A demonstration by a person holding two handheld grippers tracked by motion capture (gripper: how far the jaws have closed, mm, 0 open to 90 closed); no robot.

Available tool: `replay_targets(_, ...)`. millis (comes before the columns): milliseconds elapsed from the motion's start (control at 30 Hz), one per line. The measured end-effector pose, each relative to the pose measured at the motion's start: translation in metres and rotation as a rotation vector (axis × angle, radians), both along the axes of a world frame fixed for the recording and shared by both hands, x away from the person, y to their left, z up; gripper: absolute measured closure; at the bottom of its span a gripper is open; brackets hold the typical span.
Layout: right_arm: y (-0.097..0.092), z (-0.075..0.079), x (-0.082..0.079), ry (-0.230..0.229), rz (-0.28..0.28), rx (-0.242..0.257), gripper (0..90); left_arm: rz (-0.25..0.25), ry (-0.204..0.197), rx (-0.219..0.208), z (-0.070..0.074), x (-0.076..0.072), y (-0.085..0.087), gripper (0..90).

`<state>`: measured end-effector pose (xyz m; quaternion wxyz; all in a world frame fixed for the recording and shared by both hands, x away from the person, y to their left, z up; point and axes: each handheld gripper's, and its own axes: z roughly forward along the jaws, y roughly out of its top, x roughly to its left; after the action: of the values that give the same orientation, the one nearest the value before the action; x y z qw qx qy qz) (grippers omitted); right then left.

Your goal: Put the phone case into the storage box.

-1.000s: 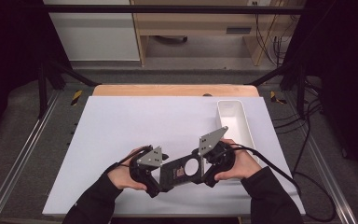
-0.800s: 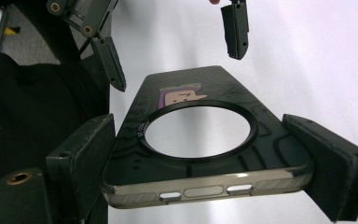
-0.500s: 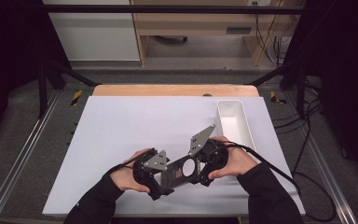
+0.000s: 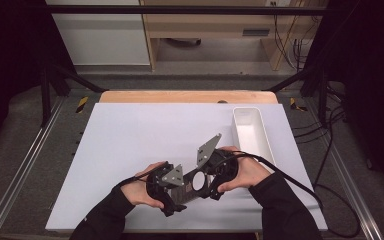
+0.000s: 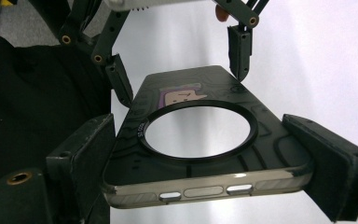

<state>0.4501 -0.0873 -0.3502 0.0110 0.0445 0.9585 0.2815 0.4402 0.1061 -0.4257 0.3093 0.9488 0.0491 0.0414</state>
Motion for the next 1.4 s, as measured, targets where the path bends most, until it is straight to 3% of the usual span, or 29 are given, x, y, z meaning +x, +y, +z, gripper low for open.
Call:
replay_targets(400,0.01,-0.002,0.0,0.007,0.016,-0.028,12.9,-0.006,0.0,0.063,-0.004,0.0,-0.006,3.2)
replay_targets(700,0.016,-0.001,-0.002,0.009,0.036,-0.056,12.9,-0.021,0.01,0.079,-0.006,-0.001,-0.01,6.3)
replay_targets(833,0.017,0.0,-0.003,0.003,0.043,-0.058,12.9,-0.029,0.016,0.078,-0.005,-0.001,-0.01,11.0)
replay_targets(1233,0.016,0.0,-0.004,-0.007,0.043,-0.063,12.4,-0.03,0.0,0.083,-0.005,-0.001,-0.012,11.6)
replay_targets(1400,0.014,0.002,-0.004,-0.027,0.051,-0.024,11.7,-0.032,-0.001,0.063,-0.003,0.0,-0.01,11.7)
